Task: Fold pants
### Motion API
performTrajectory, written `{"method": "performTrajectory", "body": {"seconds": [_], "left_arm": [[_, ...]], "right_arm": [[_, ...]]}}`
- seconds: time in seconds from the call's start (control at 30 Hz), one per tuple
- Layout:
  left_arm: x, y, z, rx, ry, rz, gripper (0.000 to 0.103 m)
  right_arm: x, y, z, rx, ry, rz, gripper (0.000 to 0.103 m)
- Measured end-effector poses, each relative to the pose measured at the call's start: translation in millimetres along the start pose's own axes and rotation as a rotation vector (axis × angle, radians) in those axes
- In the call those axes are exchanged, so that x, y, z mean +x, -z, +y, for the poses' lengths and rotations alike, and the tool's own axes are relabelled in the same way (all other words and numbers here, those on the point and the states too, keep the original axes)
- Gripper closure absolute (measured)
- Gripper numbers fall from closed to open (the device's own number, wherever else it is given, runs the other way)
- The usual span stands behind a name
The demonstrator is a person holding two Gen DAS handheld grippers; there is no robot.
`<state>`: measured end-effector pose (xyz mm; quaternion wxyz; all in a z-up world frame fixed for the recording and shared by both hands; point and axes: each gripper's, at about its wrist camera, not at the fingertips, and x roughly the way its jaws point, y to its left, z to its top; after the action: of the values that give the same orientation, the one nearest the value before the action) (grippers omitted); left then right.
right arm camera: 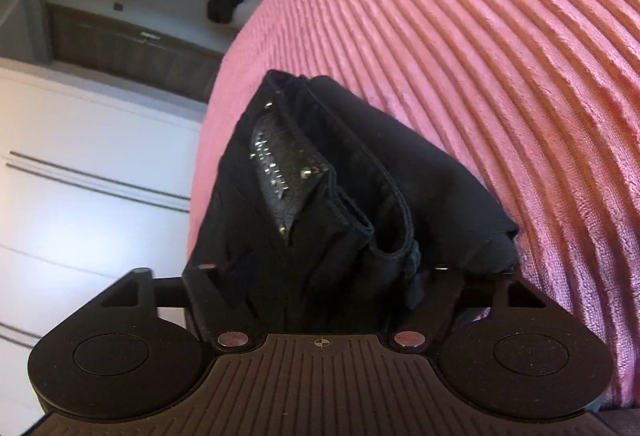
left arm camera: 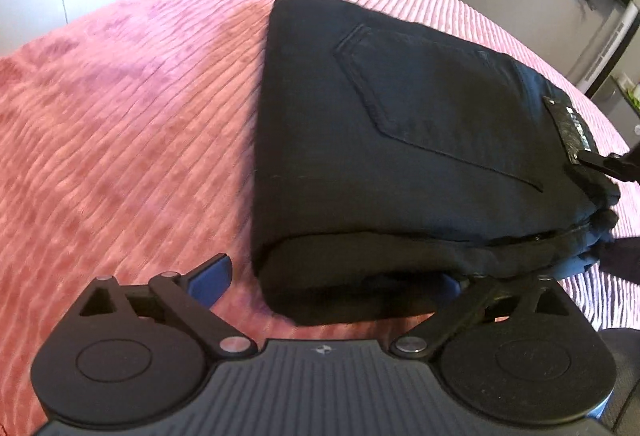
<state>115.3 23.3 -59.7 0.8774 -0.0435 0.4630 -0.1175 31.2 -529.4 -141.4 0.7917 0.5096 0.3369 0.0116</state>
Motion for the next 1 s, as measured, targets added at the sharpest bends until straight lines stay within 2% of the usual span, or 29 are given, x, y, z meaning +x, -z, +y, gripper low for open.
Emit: {"method": "performTrajectory", "body": {"seconds": [0.03, 0.07, 0.17, 0.23, 0.37, 0.4, 0.47, 0.5, 0.53, 0.57, 0.63, 0.67, 0.7, 0.77, 0.87, 0.93, 1.0], "left_arm": [[-1, 0, -3, 0.011, -0.003, -0.013, 0.004], [1, -1, -3, 0.017, -0.007, -0.029, 0.005], [-9, 0, -8, 0.042, -0.02, -0.087, 0.005], [-14, 0, -7, 0.038, -0.022, -0.112, 0.005], [-19, -1, -2, 0.015, -0.042, -0.131, 0.005], [-19, -1, 0, 0.011, -0.05, -0.124, 0.005], [-21, -1, 0, 0.004, -0.054, -0.103, 0.007], [-22, 0, 0, 0.001, -0.045, -0.082, 0.007], [-23, -1, 1, -0.002, -0.024, -0.049, 0.007], [-26, 0, -1, -0.005, -0.009, -0.024, 0.007], [-37, 1, 2, -0.02, 0.02, -0.021, 0.007], [-48, 1, 6, -0.039, 0.049, -0.036, 0.007], [-61, 1, 9, -0.064, 0.083, -0.062, 0.006], [-80, 0, 12, -0.095, 0.116, -0.126, 0.004], [-81, -17, 9, -0.06, 0.075, -0.166, 0.004], [-69, -31, 1, -0.039, 0.039, -0.172, 0.004], [-51, -44, -6, -0.026, 0.0, -0.159, 0.004]], "right_arm": [[-2, 0, 2, -0.016, 0.008, -0.009, 0.055], [-4, 0, 6, -0.043, 0.009, -0.02, 0.065], [-19, 5, 28, -0.209, 0.002, -0.085, 0.071], [-31, 11, 52, -0.347, 0.018, -0.174, 0.071], [-45, 6, 58, -0.398, 0.021, -0.25, 0.072], [-44, 2, 54, -0.392, 0.027, -0.242, 0.071], [-32, -6, 38, -0.364, 0.066, -0.145, 0.067], [-26, -8, 33, -0.35, 0.109, -0.091, 0.063], [-22, -11, 23, -0.313, 0.144, -0.042, 0.054], [-23, -14, 13, -0.275, 0.133, -0.019, 0.049], [-38, -20, 0, -0.237, 0.094, -0.043, 0.042], [-48, -23, -3, -0.238, 0.104, -0.07, 0.035], [-57, -26, -5, -0.245, 0.128, -0.101, 0.034], [-71, -34, -1, -0.28, 0.159, -0.167, 0.04], [-75, -36, 29, -0.429, 0.133, -0.239, 0.046], [-63, -34, 53, -0.502, 0.088, -0.227, 0.046], [-43, -29, 74, -0.561, 0.083, -0.206, 0.05]]}}
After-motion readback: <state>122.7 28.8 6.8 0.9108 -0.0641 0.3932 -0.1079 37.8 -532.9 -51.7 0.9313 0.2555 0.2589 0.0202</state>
